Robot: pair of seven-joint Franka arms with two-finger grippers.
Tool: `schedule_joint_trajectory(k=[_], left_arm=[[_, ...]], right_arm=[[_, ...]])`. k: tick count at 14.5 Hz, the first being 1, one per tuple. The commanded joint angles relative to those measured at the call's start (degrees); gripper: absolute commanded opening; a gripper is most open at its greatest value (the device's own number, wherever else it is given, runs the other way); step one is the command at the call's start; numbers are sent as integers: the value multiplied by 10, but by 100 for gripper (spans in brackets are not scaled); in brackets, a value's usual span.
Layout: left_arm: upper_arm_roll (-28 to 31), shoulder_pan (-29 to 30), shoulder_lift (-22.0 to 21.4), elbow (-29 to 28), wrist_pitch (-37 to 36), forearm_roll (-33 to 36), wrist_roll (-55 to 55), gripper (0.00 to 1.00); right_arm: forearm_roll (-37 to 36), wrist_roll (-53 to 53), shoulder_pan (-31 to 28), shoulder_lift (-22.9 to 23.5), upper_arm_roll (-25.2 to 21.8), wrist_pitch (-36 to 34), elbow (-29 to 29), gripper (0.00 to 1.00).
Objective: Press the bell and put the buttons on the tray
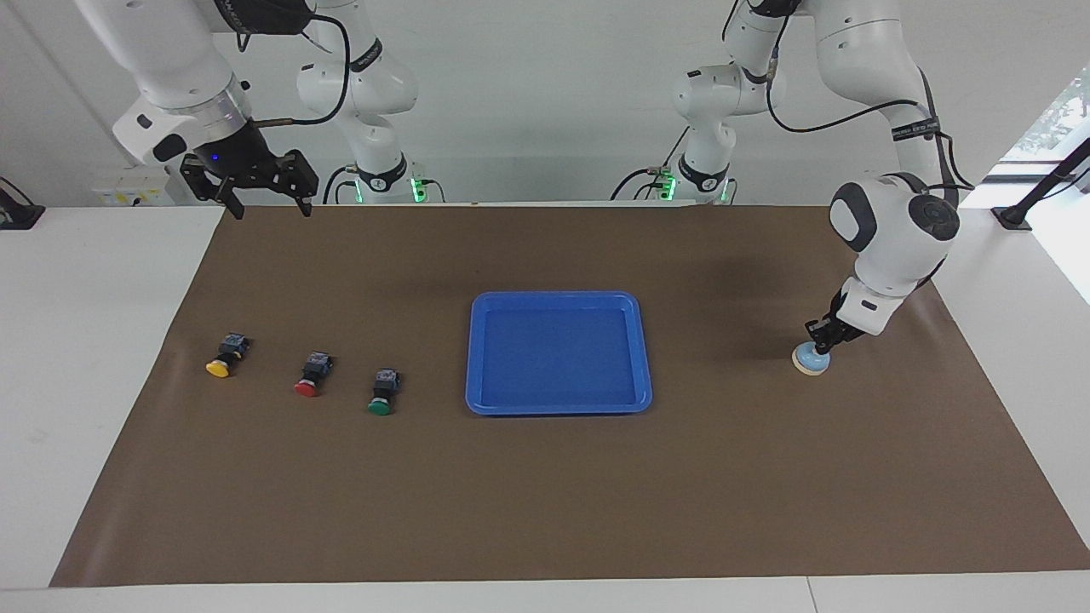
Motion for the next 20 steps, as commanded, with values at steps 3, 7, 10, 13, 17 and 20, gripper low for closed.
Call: schedule_joint_trajectory(k=[3,7,10,13,17,20], left_arm=[[2,-3,-27,115,-192,10,1,0],[-3,-5,-73,149,-259,4,-7,100],[1,0,-117,150,-295,4,-13,100],[-1,-7,-125,192,-353,7,-8,100],[-3,-7,-122,260,-424,4,-6,100],[1,-2,-119,305,-457,5,-8,100]], right_arm=[[8,-12,-9,-4,3,-7,-3,100],[8,-12,-9,-4,3,-6,-3,100],[8,-12,-9,-4,3,-6,-3,100],[8,-11,-9,-4,3,-6,-3,100],[8,-12,-9,-4,3,-7,-3,100],[8,-15,-14,-5,3,-9,-3,100]])
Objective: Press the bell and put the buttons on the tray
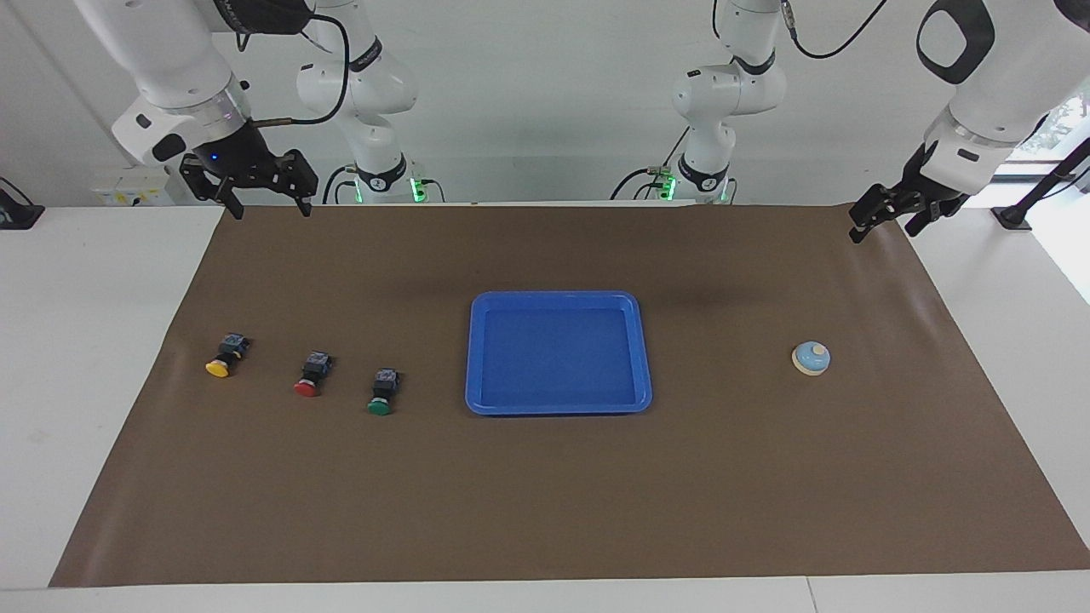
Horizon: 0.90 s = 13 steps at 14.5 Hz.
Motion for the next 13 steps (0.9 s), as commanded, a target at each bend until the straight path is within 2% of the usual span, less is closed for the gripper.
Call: schedule_joint_trajectory(k=[1,5,7,9,13], left_arm=[[6,-4,3,34,-48,5,-1,100],[-1,-8,1,37,-81,5,3,100],[-9,-9,1,37,-81,4,3,100],[-10,-8,0,37,-80,4,3,100],[-11,-9,-1,36,-79,4,3,100]], right_arm=[[8,-14,-10,-5,3,-12,-3,100],[9,-16,-5,-9,6,-13,-4,100],[9,-11,-2,-17,10,3,-24,100],[9,-9,9,-30,11,52,-60,100],[9,24,35,-28,11,167,-148,100]])
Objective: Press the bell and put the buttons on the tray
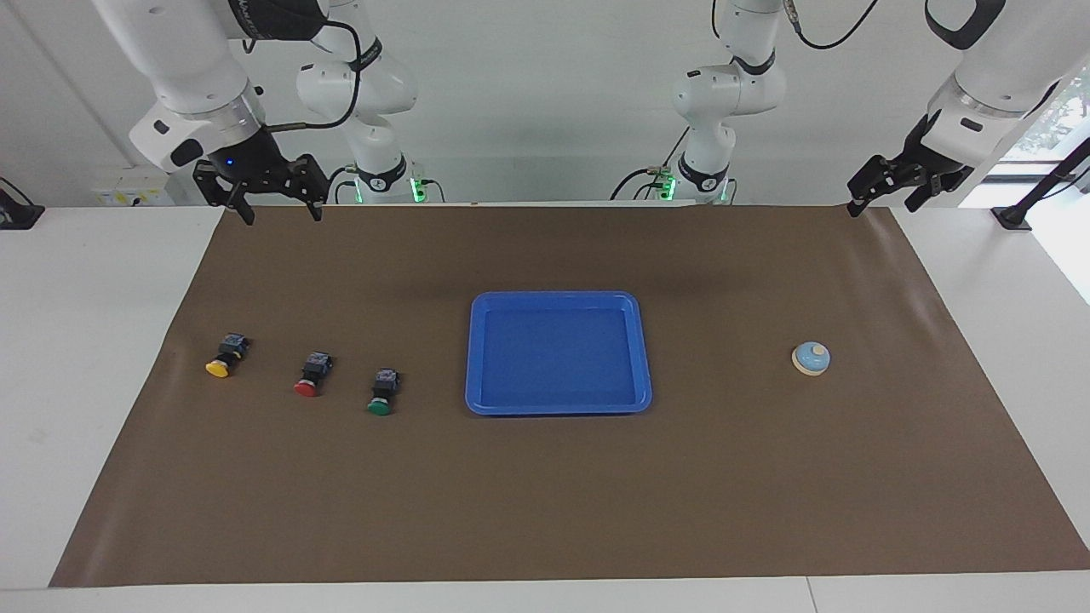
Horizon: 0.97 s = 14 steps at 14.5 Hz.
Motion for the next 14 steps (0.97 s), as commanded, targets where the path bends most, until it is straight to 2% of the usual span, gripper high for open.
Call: schedule_joint_trajectory(k=[1,5,9,11,14], left_arm=[[5,-12,-1,8,-12,3,3,100],[12,-27,-3,3,-8,1,3,100],[11,-24,-8,0,-4,1,-3,100],[11,-22,-10,-5,6,6,-2,100],[12,-18,-11,-6,2,6,-3,100]], right_arm=[[9,30,16,-2,1,90,-78,100],[9,47,36,103,1,202,-78,100],[9,54,38,159,1,325,-122,100],[7,58,38,207,0,367,-118,100],[5,75,38,237,0,400,-120,98]])
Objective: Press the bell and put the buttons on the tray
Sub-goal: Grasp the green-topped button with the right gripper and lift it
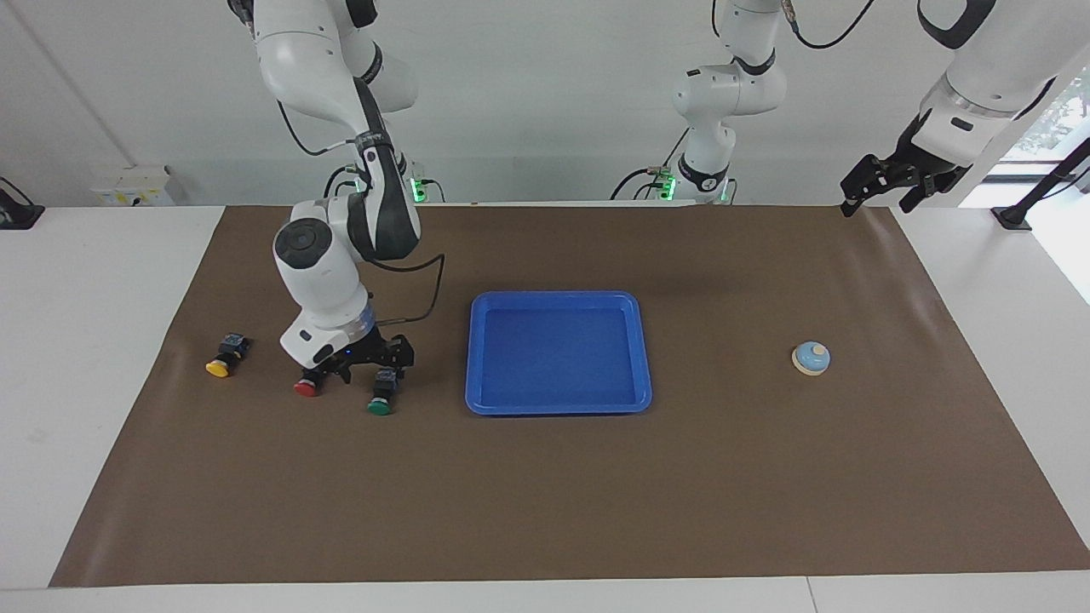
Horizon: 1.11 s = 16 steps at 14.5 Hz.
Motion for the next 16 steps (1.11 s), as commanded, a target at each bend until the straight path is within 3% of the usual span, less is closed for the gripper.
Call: schedule_joint_trajectory(k=[1,4,6,7,8,9,10,16], left_arm=[[3,-2,-10,-6,-1,6,-3,100],[6,10,-19,-9,-2,7,-6,100],[5,9,-31,-39,14,7,4,100],[4,6,-39,-60,38,7,6,100],[4,3,-46,-76,59,7,5,100],[4,2,-50,-86,69,7,4,100],[4,2,-51,-89,69,7,5,100],[5,9,-54,-90,59,6,29,100]], right_arm=[[5,19,-1,16,2,21,-2,97],[5,26,9,19,2,25,-3,91],[5,29,9,19,2,25,-8,83],[4,28,10,18,2,27,-13,73],[3,27,10,18,2,27,-13,52],[2,25,10,18,2,26,-13,19],[1,27,10,18,2,23,-13,0],[1,23,6,17,2,-6,2,0]])
